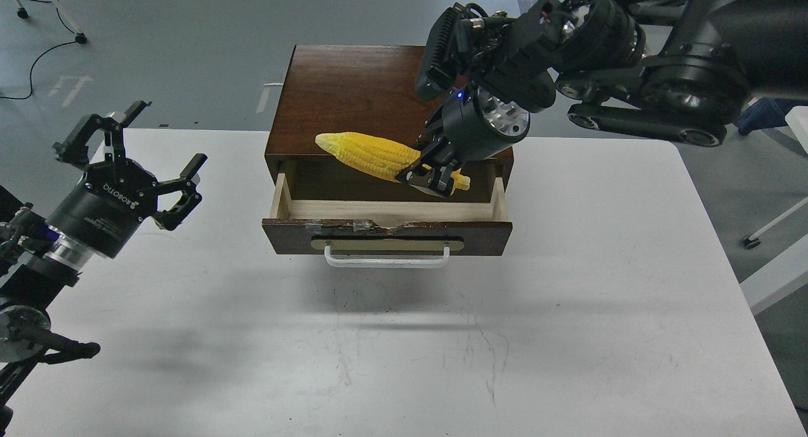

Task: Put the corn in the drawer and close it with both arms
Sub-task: 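Lift the corn with the right gripper and carry it over the open drawer, then open the right gripper to drop the corn into the drawer, then withdraw the right gripper away from the chest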

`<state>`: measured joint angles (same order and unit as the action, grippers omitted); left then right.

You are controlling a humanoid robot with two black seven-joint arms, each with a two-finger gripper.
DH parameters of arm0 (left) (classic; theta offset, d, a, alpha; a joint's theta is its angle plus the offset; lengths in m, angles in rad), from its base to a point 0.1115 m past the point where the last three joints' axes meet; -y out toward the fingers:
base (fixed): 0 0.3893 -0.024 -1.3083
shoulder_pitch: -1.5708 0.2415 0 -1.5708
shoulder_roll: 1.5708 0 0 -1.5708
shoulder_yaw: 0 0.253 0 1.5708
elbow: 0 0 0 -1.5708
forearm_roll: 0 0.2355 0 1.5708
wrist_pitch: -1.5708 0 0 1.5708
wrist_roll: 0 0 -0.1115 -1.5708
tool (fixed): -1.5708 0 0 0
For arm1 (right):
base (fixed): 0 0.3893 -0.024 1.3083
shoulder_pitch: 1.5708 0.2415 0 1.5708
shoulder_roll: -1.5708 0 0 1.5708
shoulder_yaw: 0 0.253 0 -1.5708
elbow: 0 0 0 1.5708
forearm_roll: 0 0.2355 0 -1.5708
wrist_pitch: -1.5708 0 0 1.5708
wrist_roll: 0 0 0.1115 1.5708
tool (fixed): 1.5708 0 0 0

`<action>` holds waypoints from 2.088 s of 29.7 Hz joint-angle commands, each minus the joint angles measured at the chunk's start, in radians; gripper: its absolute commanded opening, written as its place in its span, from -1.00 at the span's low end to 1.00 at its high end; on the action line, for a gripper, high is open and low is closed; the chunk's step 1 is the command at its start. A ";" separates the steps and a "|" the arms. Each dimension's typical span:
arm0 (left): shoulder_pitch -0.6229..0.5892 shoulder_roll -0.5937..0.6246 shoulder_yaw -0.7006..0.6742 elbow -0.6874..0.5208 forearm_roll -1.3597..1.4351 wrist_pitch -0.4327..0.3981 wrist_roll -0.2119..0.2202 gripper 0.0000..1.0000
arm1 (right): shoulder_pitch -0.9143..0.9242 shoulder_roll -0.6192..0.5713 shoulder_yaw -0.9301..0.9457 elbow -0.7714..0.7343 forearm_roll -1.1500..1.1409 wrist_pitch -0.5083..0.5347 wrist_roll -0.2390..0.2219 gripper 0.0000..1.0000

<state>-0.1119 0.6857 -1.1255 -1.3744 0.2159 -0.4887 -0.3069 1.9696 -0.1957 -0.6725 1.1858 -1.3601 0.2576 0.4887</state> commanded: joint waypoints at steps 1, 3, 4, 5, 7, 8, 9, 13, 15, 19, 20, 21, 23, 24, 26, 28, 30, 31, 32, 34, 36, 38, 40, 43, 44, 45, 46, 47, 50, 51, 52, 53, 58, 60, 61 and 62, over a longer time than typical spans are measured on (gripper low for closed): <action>0.000 0.000 0.000 -0.002 -0.001 0.000 0.000 0.97 | 0.000 -0.005 -0.001 0.000 0.006 -0.003 0.000 0.91; 0.000 0.000 0.000 -0.002 -0.001 0.000 0.000 0.97 | 0.000 -0.007 -0.001 0.000 0.007 -0.004 0.000 0.92; 0.000 0.001 0.000 -0.002 -0.001 0.000 0.000 0.97 | 0.000 -0.007 -0.001 0.000 0.010 -0.004 0.000 0.92; 0.000 0.005 0.000 -0.002 -0.001 0.000 -0.001 0.97 | 0.000 -0.010 -0.001 0.000 0.012 -0.004 0.000 0.92; 0.000 0.011 0.000 0.000 -0.001 0.000 0.000 0.97 | 0.003 -0.018 -0.001 0.000 0.013 -0.006 0.000 0.92; 0.000 0.012 0.000 0.000 -0.001 0.000 0.000 0.97 | 0.005 -0.022 -0.001 0.001 0.015 -0.006 0.000 0.92; 0.000 0.014 0.000 0.000 0.000 0.000 0.002 0.97 | 0.008 -0.037 0.004 0.001 0.018 -0.006 0.000 0.92; -0.017 0.012 0.004 0.053 0.000 0.000 -0.003 0.97 | 0.026 -0.115 0.008 0.001 0.108 -0.006 0.000 0.93; -0.026 0.011 0.003 0.087 0.000 0.000 -0.004 0.97 | 0.026 -0.152 0.013 0.003 0.157 -0.006 0.000 0.95; -0.069 0.009 0.000 0.202 -0.004 0.000 -0.009 0.97 | -0.003 -0.334 0.019 0.034 0.361 -0.006 0.000 0.95; -0.069 0.009 0.000 0.202 -0.004 0.000 -0.009 0.97 | -0.003 -0.335 0.019 0.034 0.361 -0.006 0.000 0.95; -0.081 0.008 0.000 0.228 -0.012 0.000 -0.011 0.97 | -0.029 -0.390 0.027 0.035 0.431 -0.006 0.000 0.97; -0.089 0.008 -0.002 0.259 -0.050 0.000 -0.014 0.97 | -0.093 -0.468 0.063 0.034 0.525 -0.006 0.000 0.97; -0.091 0.006 -0.002 0.267 -0.062 0.000 -0.017 0.97 | -0.118 -0.490 0.079 0.032 0.550 -0.006 0.000 0.97; -0.107 0.006 -0.002 0.282 -0.095 0.000 -0.024 0.97 | -0.217 -0.576 0.161 0.034 0.613 -0.006 0.000 0.97; -0.130 0.005 -0.002 0.291 -0.102 0.000 -0.026 0.97 | -0.345 -0.649 0.273 0.034 0.656 -0.006 0.000 0.97; -0.144 0.003 -0.001 0.299 -0.101 0.000 -0.026 0.97 | -0.545 -0.712 0.440 0.020 0.686 -0.009 0.000 0.97; -0.144 0.003 0.000 0.299 -0.101 0.000 -0.026 0.97 | -0.546 -0.712 0.441 0.020 0.687 -0.009 0.000 0.97; -0.149 0.003 0.004 0.299 -0.099 0.000 -0.026 0.97 | -0.645 -0.723 0.523 0.014 0.706 -0.020 0.000 0.97; -0.150 0.003 0.006 0.288 -0.089 0.000 -0.035 0.97 | -0.815 -0.723 0.643 -0.005 0.761 -0.055 0.000 0.97; -0.153 0.006 0.007 0.282 -0.081 0.000 -0.038 0.97 | -0.897 -0.717 0.697 -0.015 0.798 -0.081 0.000 0.97; -0.157 0.009 0.003 0.272 -0.038 0.000 -0.041 0.97 | -1.014 -0.705 0.764 -0.040 0.841 -0.124 0.000 0.98; -0.164 0.014 -0.004 0.246 0.032 0.000 -0.066 0.97 | -1.101 -0.670 0.809 -0.075 0.857 -0.159 0.000 0.98; -0.179 0.041 -0.010 0.177 0.126 0.000 -0.135 0.97 | -1.155 -0.619 0.830 -0.118 0.858 -0.175 0.000 0.99; -0.186 0.054 -0.011 0.134 0.179 0.000 -0.161 0.97 | -1.169 -0.610 0.832 -0.133 0.858 -0.176 0.000 0.98; -0.190 0.055 -0.013 0.105 0.210 0.000 -0.169 0.97 | -1.175 -0.608 0.832 -0.138 0.858 -0.175 0.000 0.98; -0.196 0.055 -0.019 0.053 0.267 0.000 -0.175 0.97 | -1.183 -0.607 0.832 -0.141 0.858 -0.176 0.000 0.98; -0.196 0.055 -0.019 0.052 0.267 0.000 -0.175 0.97 | -1.183 -0.607 0.832 -0.141 0.858 -0.176 0.000 0.98; -0.198 0.048 -0.054 -0.090 0.449 0.000 -0.176 0.97 | -1.195 -0.594 0.834 -0.141 0.860 -0.176 0.000 0.98; -0.196 0.041 -0.054 -0.156 0.544 0.000 -0.176 0.97 | -1.198 -0.594 0.832 -0.141 0.860 -0.176 0.000 0.98; -0.196 0.032 -0.056 -0.188 0.601 0.000 -0.178 0.97 | -1.201 -0.594 0.834 -0.141 0.860 -0.176 0.000 0.98; -0.198 0.020 -0.057 -0.215 0.649 0.000 -0.179 0.97 | -1.206 -0.594 0.832 -0.140 0.860 -0.176 0.000 0.99; -0.198 -0.122 -0.065 -0.388 1.058 0.000 -0.182 0.97 | -1.226 -0.594 0.834 -0.140 0.860 -0.176 0.000 0.99; -0.198 -0.162 -0.060 -0.391 1.147 0.000 -0.182 0.97 | -1.229 -0.593 0.834 -0.140 0.858 -0.176 0.000 0.98; -0.199 -0.190 -0.060 -0.391 1.199 0.000 -0.182 0.97 | -1.230 -0.594 0.834 -0.140 0.860 -0.176 0.000 0.98; -0.206 -0.233 -0.056 -0.391 1.282 0.000 -0.182 0.97 | -1.235 -0.593 0.834 -0.140 0.860 -0.178 0.000 0.98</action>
<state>-0.3097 0.5482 -1.1892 -1.7542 1.3020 -0.4893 -0.4889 0.7436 -0.7896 0.1609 1.0460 -0.5000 0.0809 0.4887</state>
